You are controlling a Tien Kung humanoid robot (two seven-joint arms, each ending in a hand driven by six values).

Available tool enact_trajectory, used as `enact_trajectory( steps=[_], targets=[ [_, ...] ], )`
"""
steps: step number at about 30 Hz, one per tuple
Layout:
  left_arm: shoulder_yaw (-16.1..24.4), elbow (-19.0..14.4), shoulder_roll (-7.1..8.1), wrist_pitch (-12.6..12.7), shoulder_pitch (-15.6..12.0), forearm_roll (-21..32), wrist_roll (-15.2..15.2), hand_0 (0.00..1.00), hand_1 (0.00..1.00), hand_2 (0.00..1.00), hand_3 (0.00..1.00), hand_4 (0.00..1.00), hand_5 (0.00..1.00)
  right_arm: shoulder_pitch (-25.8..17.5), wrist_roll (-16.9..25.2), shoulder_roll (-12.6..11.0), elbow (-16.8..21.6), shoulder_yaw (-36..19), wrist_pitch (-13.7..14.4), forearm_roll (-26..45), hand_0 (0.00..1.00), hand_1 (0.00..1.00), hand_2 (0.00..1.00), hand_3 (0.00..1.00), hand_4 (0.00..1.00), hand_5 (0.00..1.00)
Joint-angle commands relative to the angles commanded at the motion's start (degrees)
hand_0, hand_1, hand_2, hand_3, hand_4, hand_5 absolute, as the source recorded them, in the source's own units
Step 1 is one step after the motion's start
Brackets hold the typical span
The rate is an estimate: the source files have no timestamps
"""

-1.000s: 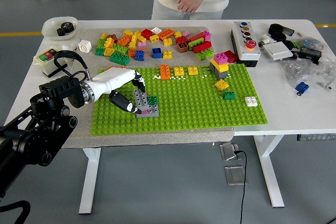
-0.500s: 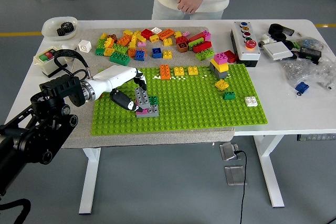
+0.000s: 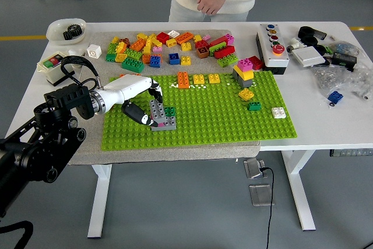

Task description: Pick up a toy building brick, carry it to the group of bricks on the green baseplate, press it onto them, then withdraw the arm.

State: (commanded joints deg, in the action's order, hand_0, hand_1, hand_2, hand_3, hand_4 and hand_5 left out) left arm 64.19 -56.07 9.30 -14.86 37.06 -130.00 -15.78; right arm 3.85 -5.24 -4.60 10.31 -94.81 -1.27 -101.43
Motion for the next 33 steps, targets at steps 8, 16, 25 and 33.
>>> enact_trajectory(
  steps=[8, 16, 25, 33],
  targets=[
    [0.01, 0.40, 0.03, 0.45, 0.23, 0.00, -0.54, 0.771, 0.672, 0.599, 0.612, 0.998, 0.235, -0.02, -0.03, -0.02, 0.00, -0.03, -0.03, -0.02, 0.746, 0.642, 0.681, 0.635, 0.855, 0.572],
    [-0.25, 1.18, 0.23, 0.91, 0.65, 0.00, -1.24, 0.776, 0.677, 0.613, 0.641, 0.998, 0.227, 0.05, -0.02, -0.02, 0.00, -0.01, -0.05, 0.00, 0.745, 0.641, 0.681, 0.635, 0.855, 0.573],
    [-0.59, 1.71, 0.29, 1.06, 0.97, 0.00, -1.80, 0.786, 0.683, 0.634, 0.644, 0.998, 0.223, 0.13, -0.03, -0.01, 0.00, 0.04, -0.08, 0.09, 0.745, 0.641, 0.681, 0.635, 0.856, 0.572],
    [-0.59, 2.22, 0.37, 1.53, 1.20, 0.00, -2.12, 0.809, 0.698, 0.714, 0.673, 0.998, 0.222, 0.08, -0.05, -0.01, 0.00, 0.09, -0.16, 0.08, 0.744, 0.641, 0.681, 0.635, 0.855, 0.572]
  ],
)
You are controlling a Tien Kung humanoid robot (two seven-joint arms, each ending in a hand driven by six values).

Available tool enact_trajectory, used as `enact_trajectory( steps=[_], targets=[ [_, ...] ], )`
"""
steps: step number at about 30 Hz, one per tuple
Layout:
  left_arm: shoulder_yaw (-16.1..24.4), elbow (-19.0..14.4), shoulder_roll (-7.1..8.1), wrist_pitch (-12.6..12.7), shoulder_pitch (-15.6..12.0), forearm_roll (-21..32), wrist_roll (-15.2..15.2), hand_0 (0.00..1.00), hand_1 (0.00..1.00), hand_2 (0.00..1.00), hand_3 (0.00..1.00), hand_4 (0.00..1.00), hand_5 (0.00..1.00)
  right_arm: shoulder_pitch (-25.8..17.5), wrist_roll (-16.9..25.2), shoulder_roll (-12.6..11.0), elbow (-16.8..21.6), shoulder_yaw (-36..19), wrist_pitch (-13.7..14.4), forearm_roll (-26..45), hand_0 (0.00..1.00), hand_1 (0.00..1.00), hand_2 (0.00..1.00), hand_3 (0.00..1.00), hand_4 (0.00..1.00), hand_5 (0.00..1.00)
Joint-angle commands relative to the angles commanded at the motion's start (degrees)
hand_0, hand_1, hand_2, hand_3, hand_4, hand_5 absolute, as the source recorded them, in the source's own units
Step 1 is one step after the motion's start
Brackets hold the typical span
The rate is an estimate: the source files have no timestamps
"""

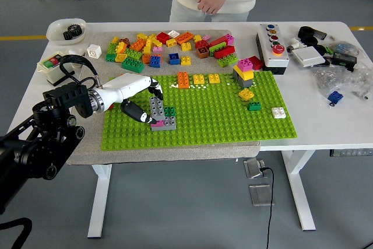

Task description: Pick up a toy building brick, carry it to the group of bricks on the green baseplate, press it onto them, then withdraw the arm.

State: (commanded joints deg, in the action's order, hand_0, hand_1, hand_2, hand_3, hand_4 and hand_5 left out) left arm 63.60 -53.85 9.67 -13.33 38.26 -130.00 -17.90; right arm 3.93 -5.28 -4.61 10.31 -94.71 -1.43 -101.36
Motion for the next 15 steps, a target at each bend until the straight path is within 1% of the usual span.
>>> enact_trajectory(
  steps=[8, 15],
  targets=[
    [-0.11, 0.19, 0.12, -0.17, 0.11, 0.00, -0.26, 0.819, 0.703, 0.729, 0.681, 0.998, 0.214, -0.07, 0.01, 0.03, 0.00, 0.09, -0.07, -0.03, 0.745, 0.641, 0.681, 0.635, 0.856, 0.572],
    [0.20, -0.43, 0.42, -0.73, 0.09, 0.00, -0.07, 0.822, 0.704, 0.730, 0.677, 0.998, 0.209, -0.10, 0.01, 0.00, 0.00, 0.10, -0.06, 0.00, 0.745, 0.641, 0.681, 0.635, 0.856, 0.572]
  ],
)
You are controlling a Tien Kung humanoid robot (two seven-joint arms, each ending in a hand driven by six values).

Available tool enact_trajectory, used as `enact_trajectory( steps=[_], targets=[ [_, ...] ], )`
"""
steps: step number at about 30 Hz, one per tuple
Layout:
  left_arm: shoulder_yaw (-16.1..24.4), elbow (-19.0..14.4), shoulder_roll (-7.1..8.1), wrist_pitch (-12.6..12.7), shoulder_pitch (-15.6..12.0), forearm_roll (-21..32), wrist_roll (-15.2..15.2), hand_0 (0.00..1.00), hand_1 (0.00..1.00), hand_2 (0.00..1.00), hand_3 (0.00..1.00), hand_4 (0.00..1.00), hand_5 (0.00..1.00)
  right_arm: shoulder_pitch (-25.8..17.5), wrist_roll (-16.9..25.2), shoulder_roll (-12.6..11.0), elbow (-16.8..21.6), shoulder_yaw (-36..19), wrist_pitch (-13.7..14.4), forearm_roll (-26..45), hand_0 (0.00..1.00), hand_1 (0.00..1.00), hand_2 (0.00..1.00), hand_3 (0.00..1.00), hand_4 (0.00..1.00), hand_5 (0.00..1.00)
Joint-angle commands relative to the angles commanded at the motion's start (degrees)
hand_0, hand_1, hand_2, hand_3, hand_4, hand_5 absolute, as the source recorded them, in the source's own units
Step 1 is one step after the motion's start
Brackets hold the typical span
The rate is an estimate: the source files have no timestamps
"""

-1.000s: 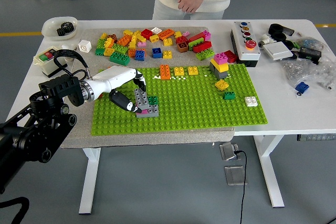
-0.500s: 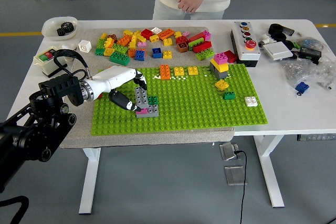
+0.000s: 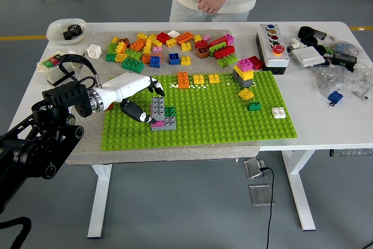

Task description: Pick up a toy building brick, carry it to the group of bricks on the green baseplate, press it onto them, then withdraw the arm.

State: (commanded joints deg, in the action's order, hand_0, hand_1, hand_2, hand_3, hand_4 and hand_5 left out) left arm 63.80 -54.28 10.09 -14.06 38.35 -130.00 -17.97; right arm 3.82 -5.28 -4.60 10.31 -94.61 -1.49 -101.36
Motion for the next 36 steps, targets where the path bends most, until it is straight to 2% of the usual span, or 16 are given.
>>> enact_trajectory(
  steps=[12, 16, 20, 21, 24, 26, 27, 29, 32, 33, 36],
  targets=[
    [0.69, -1.29, 0.43, -1.65, -0.11, 0.00, 0.43, 0.830, 0.709, 0.737, 0.699, 0.998, 0.204, -0.07, -0.01, 0.01, 0.00, 0.01, -0.04, -0.03, 0.745, 0.641, 0.681, 0.635, 0.855, 0.572],
    [1.64, -3.15, 1.01, -4.13, -0.27, 0.00, 1.13, 0.840, 0.720, 0.748, 0.724, 0.998, 0.204, -0.09, 0.01, -0.02, 0.00, -0.08, -0.03, -0.02, 0.745, 0.641, 0.681, 0.635, 0.855, 0.572],
    [2.37, -4.46, 1.24, -5.30, -0.13, 0.00, 1.56, 0.840, 0.720, 0.748, 0.724, 0.998, 0.204, -0.08, 0.00, -0.06, 0.00, -0.18, -0.06, -0.04, 0.745, 0.641, 0.681, 0.635, 0.855, 0.572],
    [2.43, -4.62, 1.25, -5.40, -0.07, 0.00, 1.60, 0.846, 0.738, 0.758, 0.804, 0.998, 0.216, -0.07, 0.00, -0.06, 0.00, -0.19, -0.05, -0.03, 0.745, 0.640, 0.681, 0.634, 0.855, 0.572],
    [2.62, -5.37, 1.23, -6.05, 0.32, 0.00, 1.85, 0.846, 0.738, 0.758, 0.804, 0.998, 0.216, 0.08, 0.04, -0.08, 0.00, -0.18, -0.01, 0.03, 0.745, 0.640, 0.681, 0.634, 0.855, 0.572],
    [2.70, -5.77, 1.21, -6.09, 0.65, 0.00, 2.01, 0.846, 0.738, 0.758, 0.804, 0.998, 0.216, 0.14, 0.07, -0.10, 0.00, -0.15, 0.03, 0.10, 0.745, 0.640, 0.681, 0.634, 0.855, 0.572],
    [2.72, -5.99, 1.13, -5.77, 1.04, 0.02, 2.11, 0.885, 0.757, 0.778, 0.822, 0.998, 0.236, 0.14, 0.06, -0.11, 0.00, -0.15, 0.02, 0.10, 0.745, 0.640, 0.681, 0.634, 0.855, 0.572],
    [2.64, -5.99, 0.95, -4.79, 1.63, 0.58, 2.18, 0.885, 0.757, 0.778, 0.822, 0.998, 0.236, 0.11, 0.03, -0.13, 0.00, -0.19, 0.00, 0.07, 0.745, 0.640, 0.681, 0.634, 0.855, 0.572],
    [1.78, -4.82, 0.20, -1.97, 3.12, 2.34, 2.14, 0.885, 0.757, 0.778, 0.822, 0.998, 0.236, 0.13, -0.03, -0.19, 0.00, -0.19, -0.05, -0.04, 0.745, 0.640, 0.681, 0.634, 0.855, 0.572],
    [1.63, -4.63, 0.09, -1.65, 3.31, 2.55, 2.13, 0.923, 0.760, 0.747, 0.750, 0.998, 0.279, 0.14, -0.03, -0.20, 0.00, -0.18, -0.05, -0.05, 0.745, 0.640, 0.681, 0.634, 0.855, 0.572],
    [-0.13, -3.14, -0.59, -1.45, 4.27, 2.92, 2.04, 0.923, 0.760, 0.747, 0.750, 0.998, 0.279, 0.34, 0.04, -0.28, 0.00, -0.06, 0.02, 0.05, 0.745, 0.640, 0.681, 0.634, 0.855, 0.572]
  ],
)
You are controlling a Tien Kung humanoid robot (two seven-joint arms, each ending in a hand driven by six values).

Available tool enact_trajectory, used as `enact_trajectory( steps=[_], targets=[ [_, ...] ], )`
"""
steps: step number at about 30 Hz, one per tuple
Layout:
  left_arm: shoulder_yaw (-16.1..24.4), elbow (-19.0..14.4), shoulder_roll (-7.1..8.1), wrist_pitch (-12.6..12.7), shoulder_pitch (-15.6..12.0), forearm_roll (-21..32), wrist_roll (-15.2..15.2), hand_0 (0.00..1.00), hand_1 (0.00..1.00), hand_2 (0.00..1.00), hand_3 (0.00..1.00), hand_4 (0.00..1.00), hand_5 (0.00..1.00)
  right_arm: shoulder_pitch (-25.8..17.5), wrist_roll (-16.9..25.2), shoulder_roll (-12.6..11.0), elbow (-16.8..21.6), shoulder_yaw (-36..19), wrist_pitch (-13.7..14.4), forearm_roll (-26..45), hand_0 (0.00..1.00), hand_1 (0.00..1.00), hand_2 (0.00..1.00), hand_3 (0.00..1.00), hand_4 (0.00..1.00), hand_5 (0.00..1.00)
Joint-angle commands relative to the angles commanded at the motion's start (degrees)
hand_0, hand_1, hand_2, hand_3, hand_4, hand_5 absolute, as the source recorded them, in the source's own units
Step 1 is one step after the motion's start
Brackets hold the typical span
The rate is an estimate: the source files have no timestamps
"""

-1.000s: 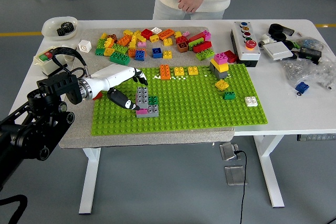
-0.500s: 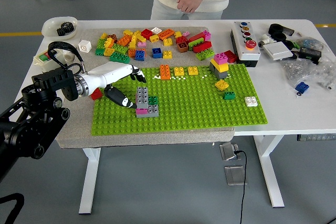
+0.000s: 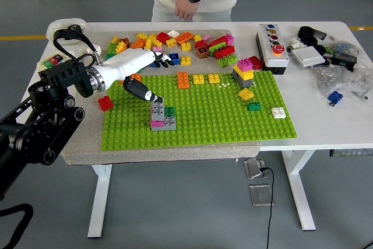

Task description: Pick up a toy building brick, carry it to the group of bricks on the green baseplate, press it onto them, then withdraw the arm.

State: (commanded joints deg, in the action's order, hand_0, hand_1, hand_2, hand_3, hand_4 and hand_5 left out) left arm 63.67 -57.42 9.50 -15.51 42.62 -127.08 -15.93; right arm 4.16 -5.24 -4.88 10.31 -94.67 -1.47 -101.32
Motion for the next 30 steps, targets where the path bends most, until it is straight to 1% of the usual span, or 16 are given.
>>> enact_trajectory(
  steps=[2, 3, 5, 8, 9, 13, 14, 15, 20, 21, 23, 26, 27, 30],
  targets=[
    [-1.01, 0.66, -0.19, -0.49, 0.35, 0.03, 0.02, 0.923, 0.760, 0.747, 0.750, 0.998, 0.279, 0.06, 0.00, -0.03, 0.00, 0.02, 0.01, 0.01, 0.745, 0.640, 0.681, 0.634, 0.855, 0.572],
    [-1.43, 0.87, -0.22, -0.89, 0.48, 0.10, 0.07, 0.998, 0.836, 0.740, 0.711, 0.998, 0.491, 0.05, -0.01, -0.04, 0.00, 0.01, 0.00, -0.01, 0.745, 0.640, 0.681, 0.635, 0.855, 0.572],
    [-2.44, 1.15, -0.17, -2.11, 0.71, 0.29, 0.23, 0.998, 0.836, 0.740, 0.711, 0.998, 0.491, -0.01, -0.05, -0.09, 0.00, -0.09, -0.03, -0.11, 0.745, 0.640, 0.681, 0.635, 0.855, 0.572],
    [-3.22, 1.09, -0.03, -3.16, 0.83, 0.63, 0.50, 0.998, 0.836, 0.740, 0.711, 0.998, 0.491, -0.03, -0.08, -0.14, 0.00, -0.18, -0.04, -0.16, 0.745, 0.640, 0.681, 0.635, 0.855, 0.572],
    [-3.56, 1.09, 0.01, -3.59, 0.90, 0.57, 0.59, 0.998, 0.879, 0.752, 0.739, 0.998, 0.565, -0.03, -0.08, -0.16, 0.00, -0.19, -0.05, -0.18, 0.745, 0.640, 0.681, 0.635, 0.855, 0.572],
    [-4.75, 1.82, -0.01, -4.65, 1.26, 0.12, 0.74, 0.998, 0.879, 0.752, 0.739, 0.998, 0.565, 0.08, -0.04, -0.18, 0.00, -0.12, -0.02, -0.13, 0.745, 0.640, 0.681, 0.635, 0.855, 0.572],
    [-5.22, 2.29, -0.05, -4.65, 1.42, -0.07, 0.71, 0.998, 0.879, 0.752, 0.739, 0.998, 0.565, 0.13, -0.03, -0.18, 0.00, -0.07, 0.00, -0.09, 0.745, 0.640, 0.681, 0.635, 0.855, 0.572],
    [-5.69, 2.81, -0.09, -4.60, 1.58, -0.31, 0.68, 0.998, 0.931, 0.779, 0.854, 0.998, 0.646, 0.18, -0.01, -0.18, 0.00, -0.02, 0.02, -0.04, 0.745, 0.640, 0.680, 0.635, 0.855, 0.573],
    [-7.32, 4.70, -0.35, -3.89, 2.15, -0.69, 0.49, 0.998, 0.931, 0.779, 0.854, 0.998, 0.646, 0.23, -0.03, -0.20, 0.00, 0.06, 0.05, 0.00, 0.745, 0.640, 0.680, 0.635, 0.855, 0.573],
    [-7.65, 5.08, -0.41, -3.75, 2.31, -0.85, 0.44, 0.998, 0.938, 0.784, 0.869, 0.998, 0.684, 0.22, -0.03, -0.20, 0.00, 0.07, 0.05, 0.01, 0.745, 0.640, 0.680, 0.635, 0.855, 0.573],
    [-8.33, 5.92, -0.54, -3.30, 2.62, -1.59, 0.37, 0.998, 0.938, 0.784, 0.869, 0.998, 0.684, 0.20, -0.05, -0.21, 0.00, 0.08, 0.03, -0.03, 0.745, 0.640, 0.680, 0.635, 0.855, 0.573],
    [-8.65, 6.31, -0.58, -3.13, 2.71, -2.13, 0.38, 0.998, 0.938, 0.784, 0.869, 0.998, 0.684, 0.19, -0.03, -0.22, 0.00, 0.08, 0.03, -0.05, 0.745, 0.640, 0.680, 0.635, 0.855, 0.573],
    [-8.70, 6.36, -0.58, -3.21, 2.69, -2.37, 0.43, 0.998, 0.941, 0.783, 0.873, 0.998, 0.702, 0.17, -0.03, -0.22, 0.00, 0.08, 0.01, -0.08, 0.745, 0.640, 0.681, 0.635, 0.855, 0.573],
    [-8.81, 6.31, -0.48, -3.50, 2.52, -2.84, 0.49, 0.998, 0.941, 0.783, 0.873, 0.998, 0.702, 0.09, -0.02, -0.20, 0.00, 0.07, 0.00, -0.13, 0.745, 0.640, 0.681, 0.635, 0.855, 0.573]
  ],
)
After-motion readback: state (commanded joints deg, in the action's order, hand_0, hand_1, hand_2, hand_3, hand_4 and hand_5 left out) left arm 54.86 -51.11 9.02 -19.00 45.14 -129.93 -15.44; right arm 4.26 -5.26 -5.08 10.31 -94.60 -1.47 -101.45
